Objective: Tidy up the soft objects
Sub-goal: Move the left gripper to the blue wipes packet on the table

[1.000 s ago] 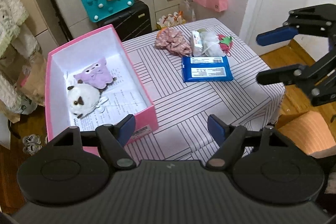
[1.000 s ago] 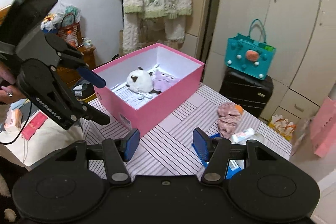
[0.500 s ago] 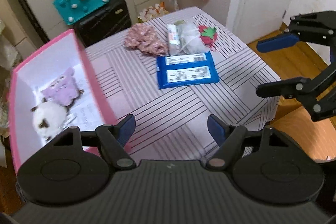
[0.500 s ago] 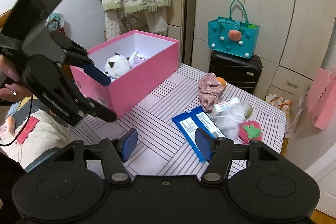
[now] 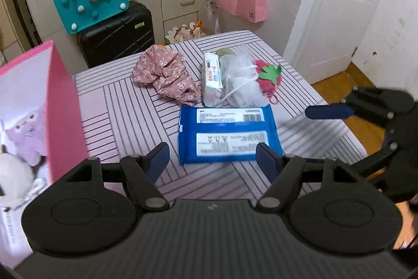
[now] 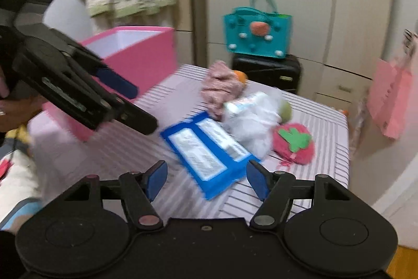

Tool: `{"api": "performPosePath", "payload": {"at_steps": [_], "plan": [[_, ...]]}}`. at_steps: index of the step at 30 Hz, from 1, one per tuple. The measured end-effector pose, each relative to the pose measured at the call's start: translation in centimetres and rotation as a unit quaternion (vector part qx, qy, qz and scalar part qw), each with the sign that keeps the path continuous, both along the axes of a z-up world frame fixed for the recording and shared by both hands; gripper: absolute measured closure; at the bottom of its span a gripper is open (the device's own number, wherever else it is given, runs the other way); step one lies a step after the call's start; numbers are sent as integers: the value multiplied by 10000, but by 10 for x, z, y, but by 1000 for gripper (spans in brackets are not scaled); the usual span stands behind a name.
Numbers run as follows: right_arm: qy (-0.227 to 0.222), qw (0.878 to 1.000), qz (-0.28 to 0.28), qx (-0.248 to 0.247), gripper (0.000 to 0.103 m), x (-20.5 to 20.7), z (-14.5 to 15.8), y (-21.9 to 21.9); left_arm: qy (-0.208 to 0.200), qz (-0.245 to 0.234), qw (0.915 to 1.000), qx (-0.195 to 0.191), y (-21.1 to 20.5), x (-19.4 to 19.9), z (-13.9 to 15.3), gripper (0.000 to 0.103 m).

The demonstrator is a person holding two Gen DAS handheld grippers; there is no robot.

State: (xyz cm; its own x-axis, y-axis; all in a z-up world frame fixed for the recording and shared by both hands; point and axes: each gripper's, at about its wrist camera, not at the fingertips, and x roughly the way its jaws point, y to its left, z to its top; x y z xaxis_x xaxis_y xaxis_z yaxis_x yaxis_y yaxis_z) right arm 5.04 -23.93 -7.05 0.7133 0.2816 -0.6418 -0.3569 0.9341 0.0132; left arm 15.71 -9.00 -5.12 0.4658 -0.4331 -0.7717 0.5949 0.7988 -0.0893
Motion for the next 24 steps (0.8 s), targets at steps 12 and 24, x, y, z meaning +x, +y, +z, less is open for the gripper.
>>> {"api": "performPosePath", "payload": {"at_steps": [12,24], "plan": [[456,9869,-861,1286,29,36,-52,-30,-140,357,9992,-84,-15,32,-43,39],[218,9817,-1343,1334,55,28,-65,-14,177,752,9959,-469,-3,47,-66,40]]}}
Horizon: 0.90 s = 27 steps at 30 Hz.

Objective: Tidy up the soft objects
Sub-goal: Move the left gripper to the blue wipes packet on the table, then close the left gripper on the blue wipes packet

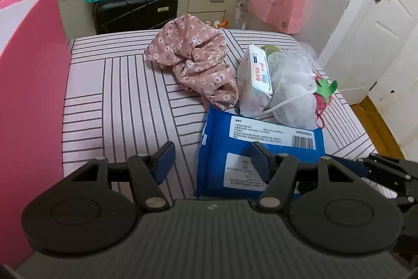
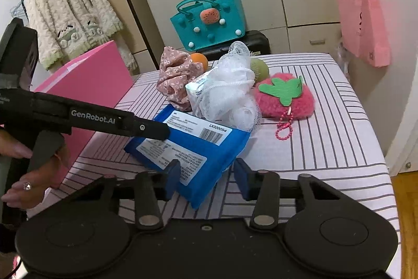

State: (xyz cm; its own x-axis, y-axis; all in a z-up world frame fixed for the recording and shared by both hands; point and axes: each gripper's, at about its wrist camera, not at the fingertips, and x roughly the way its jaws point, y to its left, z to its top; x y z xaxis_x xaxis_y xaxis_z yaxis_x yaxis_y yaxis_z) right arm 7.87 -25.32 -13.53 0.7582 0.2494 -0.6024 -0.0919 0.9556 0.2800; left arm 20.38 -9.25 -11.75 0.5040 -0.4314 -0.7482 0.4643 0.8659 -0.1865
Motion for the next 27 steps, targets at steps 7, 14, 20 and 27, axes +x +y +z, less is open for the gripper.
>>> {"api": "performPosePath", "payload": {"at_steps": [7,14,20,27], "plan": [[67,9999,67,111,65,2,1,-2,12,-3,9992,-399,1,-11,-3,56],[234,9996,175,16,69,7,6,-1,-78,32,9982,-588,0,-31,-5,59],[314,9992,228,-56,68,5,8,4,-7,-29,9985,-546,2,-41,-3,59],[333,9987,195,-326,65,-5,12,19,158,-137,9981,-573,10,-53,0,61]]}}
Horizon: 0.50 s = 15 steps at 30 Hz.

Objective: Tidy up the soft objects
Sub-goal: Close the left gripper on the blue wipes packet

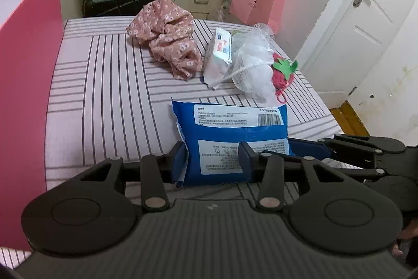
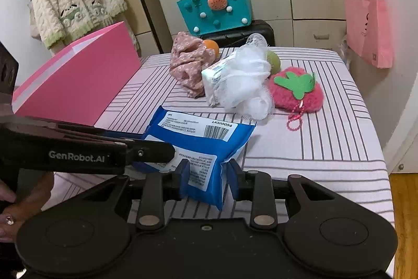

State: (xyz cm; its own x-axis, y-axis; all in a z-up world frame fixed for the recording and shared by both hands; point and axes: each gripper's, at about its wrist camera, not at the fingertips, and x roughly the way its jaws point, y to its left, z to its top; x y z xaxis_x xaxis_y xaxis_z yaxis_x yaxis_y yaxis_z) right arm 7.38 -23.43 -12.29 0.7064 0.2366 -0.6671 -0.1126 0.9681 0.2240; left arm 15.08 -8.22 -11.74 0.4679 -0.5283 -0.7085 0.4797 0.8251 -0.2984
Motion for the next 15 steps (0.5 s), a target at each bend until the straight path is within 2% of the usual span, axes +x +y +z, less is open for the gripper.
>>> {"api": "performPosePath", "payload": {"at_steps": [8,15], "plan": [[200,9994,192,-224,62,-10,12,7,177,-154,9997,-109,10,-16,8,61],[353,9977,476,-327,54,-24,27,13,208,-334,9991,-156,20,-36,22,61]]}}
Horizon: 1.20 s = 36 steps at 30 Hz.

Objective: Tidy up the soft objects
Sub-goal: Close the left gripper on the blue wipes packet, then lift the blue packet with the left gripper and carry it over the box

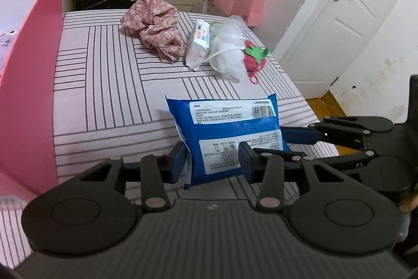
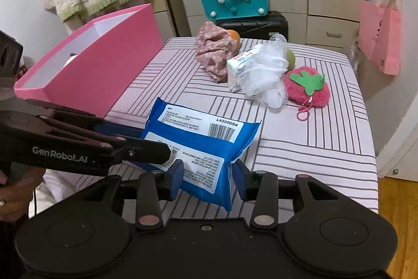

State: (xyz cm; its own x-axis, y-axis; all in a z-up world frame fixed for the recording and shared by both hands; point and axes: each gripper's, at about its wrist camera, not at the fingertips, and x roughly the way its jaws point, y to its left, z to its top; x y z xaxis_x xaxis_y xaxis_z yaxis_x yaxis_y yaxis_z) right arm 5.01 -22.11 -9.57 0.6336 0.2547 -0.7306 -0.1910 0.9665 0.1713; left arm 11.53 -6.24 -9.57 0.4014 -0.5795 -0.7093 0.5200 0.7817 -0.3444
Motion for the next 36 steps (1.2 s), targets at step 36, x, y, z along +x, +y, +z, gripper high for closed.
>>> {"api": "performPosePath", "payload": {"at_steps": [36], "plan": [[-251,9875,1493,-430,38,-44,104,47,-403,-575,9971,-285,72,-70,71,61]]}}
